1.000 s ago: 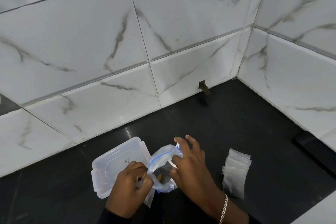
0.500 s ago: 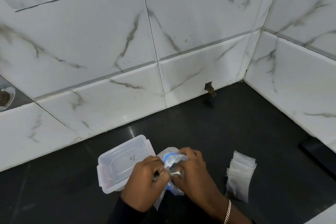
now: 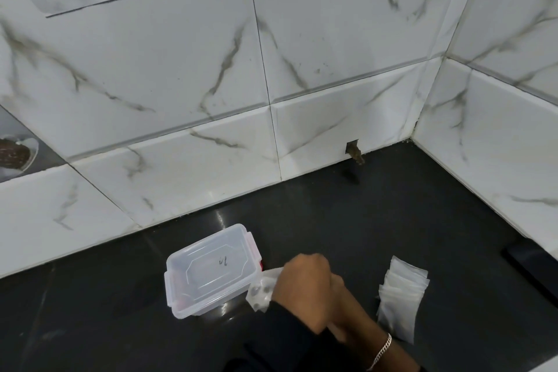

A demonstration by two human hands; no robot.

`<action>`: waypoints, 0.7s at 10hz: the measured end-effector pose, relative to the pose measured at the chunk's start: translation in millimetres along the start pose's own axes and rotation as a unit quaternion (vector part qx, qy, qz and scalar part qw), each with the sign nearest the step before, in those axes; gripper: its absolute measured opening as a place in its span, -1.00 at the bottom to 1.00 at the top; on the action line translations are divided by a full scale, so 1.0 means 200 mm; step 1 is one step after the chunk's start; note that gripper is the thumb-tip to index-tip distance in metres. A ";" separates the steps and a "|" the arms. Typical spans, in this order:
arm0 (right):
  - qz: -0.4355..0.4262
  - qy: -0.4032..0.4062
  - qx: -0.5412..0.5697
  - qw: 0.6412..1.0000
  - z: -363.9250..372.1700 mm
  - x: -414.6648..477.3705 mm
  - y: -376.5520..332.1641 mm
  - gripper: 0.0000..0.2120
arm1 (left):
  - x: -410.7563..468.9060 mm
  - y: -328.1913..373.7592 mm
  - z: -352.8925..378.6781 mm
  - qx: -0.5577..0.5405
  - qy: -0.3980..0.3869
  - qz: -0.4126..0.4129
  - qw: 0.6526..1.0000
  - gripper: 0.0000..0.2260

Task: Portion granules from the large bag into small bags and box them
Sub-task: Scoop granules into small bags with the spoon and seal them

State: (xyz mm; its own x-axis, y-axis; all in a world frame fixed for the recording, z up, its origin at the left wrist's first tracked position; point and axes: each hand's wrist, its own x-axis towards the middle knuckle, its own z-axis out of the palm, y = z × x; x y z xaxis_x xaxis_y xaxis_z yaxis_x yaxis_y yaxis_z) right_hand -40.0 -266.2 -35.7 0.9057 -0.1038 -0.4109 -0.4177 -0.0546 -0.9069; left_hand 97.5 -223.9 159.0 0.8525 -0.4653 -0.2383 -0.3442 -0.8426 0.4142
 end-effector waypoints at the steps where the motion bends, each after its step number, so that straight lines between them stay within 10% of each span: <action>1: 0.041 -0.010 -0.098 0.994 1.28 0.39 -0.47 -0.90 | 0.02 -0.09 0.00 0.021 0.007 -0.023 0.999 -0.79; 2: 0.017 0.081 -0.110 0.990 0.09 0.38 -0.65 -0.71 | -0.02 -0.21 -0.04 0.017 0.051 -0.021 0.998 -0.71; 3: 0.013 0.115 -0.138 0.984 -0.29 0.28 -0.74 -0.85 | -0.04 -0.35 -0.05 -0.017 0.063 -0.042 0.997 -0.69; 4: -0.035 0.060 -0.277 0.958 -0.31 0.27 -0.75 -0.88 | -0.08 -0.43 -0.04 -0.043 0.075 -0.058 0.995 -0.70; 7: -0.043 0.121 -0.149 0.980 -0.37 0.28 -0.73 -0.88 | -0.06 -0.47 0.05 -0.087 0.120 -0.098 0.984 -0.78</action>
State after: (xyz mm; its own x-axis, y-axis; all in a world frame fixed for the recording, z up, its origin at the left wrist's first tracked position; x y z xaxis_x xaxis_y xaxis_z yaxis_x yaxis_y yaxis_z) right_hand 66.3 -337.2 80.9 0.9099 -0.3167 -0.2677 -0.3759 -0.3574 -0.8550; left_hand 115.4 -140.4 114.5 0.9712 -0.2034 -0.1238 -0.1085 -0.8410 0.5301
